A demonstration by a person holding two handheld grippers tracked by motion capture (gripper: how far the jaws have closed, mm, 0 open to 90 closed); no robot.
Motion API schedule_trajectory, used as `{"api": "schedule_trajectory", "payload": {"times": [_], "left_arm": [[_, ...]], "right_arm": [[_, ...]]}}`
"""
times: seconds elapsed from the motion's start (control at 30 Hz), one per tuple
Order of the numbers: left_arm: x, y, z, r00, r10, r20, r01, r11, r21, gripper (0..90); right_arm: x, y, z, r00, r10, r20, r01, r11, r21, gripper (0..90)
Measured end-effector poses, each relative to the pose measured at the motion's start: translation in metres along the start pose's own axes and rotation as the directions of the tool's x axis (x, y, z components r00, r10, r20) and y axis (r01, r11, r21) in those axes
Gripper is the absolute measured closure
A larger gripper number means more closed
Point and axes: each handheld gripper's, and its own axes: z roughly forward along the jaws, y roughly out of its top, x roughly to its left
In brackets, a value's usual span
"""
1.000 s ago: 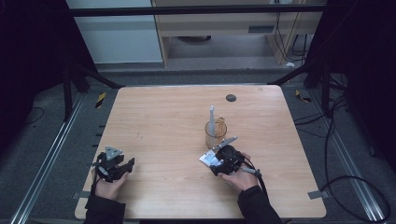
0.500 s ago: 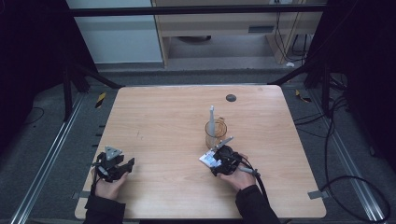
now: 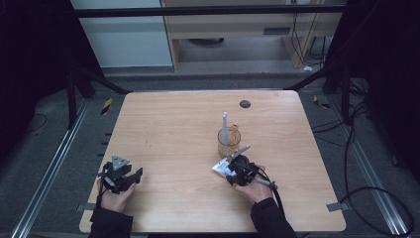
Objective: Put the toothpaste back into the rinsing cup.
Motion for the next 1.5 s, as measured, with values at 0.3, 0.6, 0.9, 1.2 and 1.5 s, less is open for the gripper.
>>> {"api": "schedule_trajectory", "payload": {"times": [0.3, 0.6, 0.9, 1.2, 1.5], "left_arm": [[0.0, 0.0, 0.0, 1.0, -0.001, -0.001, 0.001, 1.0, -0.002, 51.5], [0.0, 0.0, 0.0, 1.0, -0.001, -0.002, 0.001, 1.0, -0.003, 51.6], [0.0, 0.0, 0.0, 1.0, -0.001, -0.002, 0.001, 1.0, -0.004, 51.6], [0.0, 0.0, 0.0, 1.0, 0.0, -0.003, 0.0, 1.0, -0.003, 51.7], [0.0, 0.0, 0.0, 1.0, -0.003, -0.003, 0.003, 1.0, -0.001, 51.7]], "right_arm": [[0.006, -0.004, -0.025, 0.998, -0.027, -0.057, 0.022, 0.996, -0.083, 68.7], [0.004, -0.015, -0.06, 0.9979, -0.012, -0.064, -0.004, 0.967, -0.256, 68.7], [-0.01, -0.026, -0.087, 0.9977, 0.063, -0.026, -0.068, 0.915, -0.399, 68.8], [-0.02, -0.021, -0.105, 0.9879, 0.153, 0.026, -0.114, 0.829, -0.547, 68.8], [-0.035, 0.0, -0.115, 0.9679, 0.246, 0.054, -0.146, 0.722, -0.677, 68.8]]}}
